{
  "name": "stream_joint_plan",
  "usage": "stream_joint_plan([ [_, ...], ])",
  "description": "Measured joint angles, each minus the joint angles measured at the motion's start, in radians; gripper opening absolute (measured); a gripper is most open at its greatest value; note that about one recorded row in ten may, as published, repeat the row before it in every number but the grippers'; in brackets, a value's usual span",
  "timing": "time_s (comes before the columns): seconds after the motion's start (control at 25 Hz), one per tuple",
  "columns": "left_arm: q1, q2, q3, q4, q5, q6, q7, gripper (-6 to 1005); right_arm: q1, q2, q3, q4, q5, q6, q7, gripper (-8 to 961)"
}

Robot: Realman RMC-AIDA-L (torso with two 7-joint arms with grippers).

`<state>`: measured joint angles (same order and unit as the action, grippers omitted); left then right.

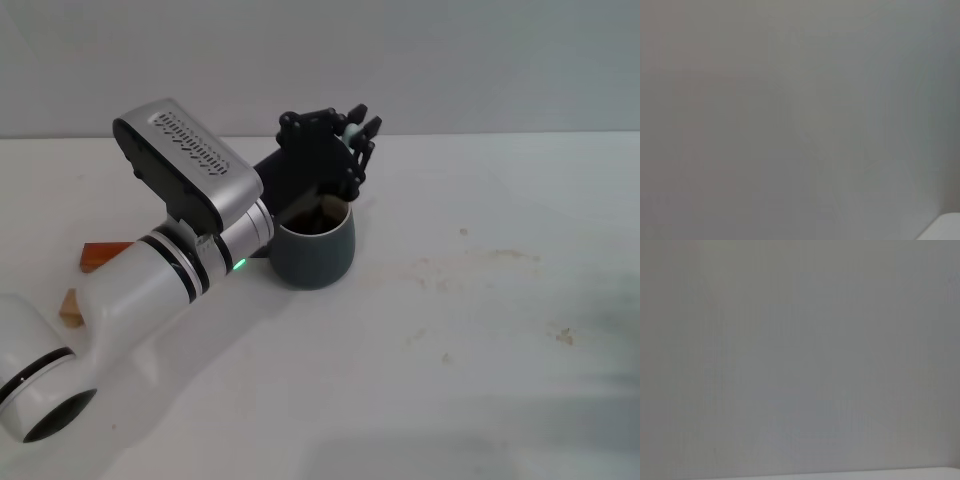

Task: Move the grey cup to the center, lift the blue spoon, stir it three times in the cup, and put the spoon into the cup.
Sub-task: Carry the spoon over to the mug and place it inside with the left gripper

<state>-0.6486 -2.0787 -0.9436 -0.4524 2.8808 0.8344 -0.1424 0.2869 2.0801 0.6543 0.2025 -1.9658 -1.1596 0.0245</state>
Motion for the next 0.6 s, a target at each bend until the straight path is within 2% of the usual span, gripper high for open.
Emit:
stream_joint_plan([
  [0.28, 0.017, 0.0, 0.035, -0.018, 0.0, 0.006, -0.029, 145, 0.0, 0.0, -0.005, 0.0, 0.001, 0.0, 0.0, -2],
  [0.6, 0.107, 0.011, 0.037, -0.082, 0.005, 0.011, -0.017, 145, 0.002, 0.0, -0.005, 0.006, -0.003, 0.0, 0.0, -2],
])
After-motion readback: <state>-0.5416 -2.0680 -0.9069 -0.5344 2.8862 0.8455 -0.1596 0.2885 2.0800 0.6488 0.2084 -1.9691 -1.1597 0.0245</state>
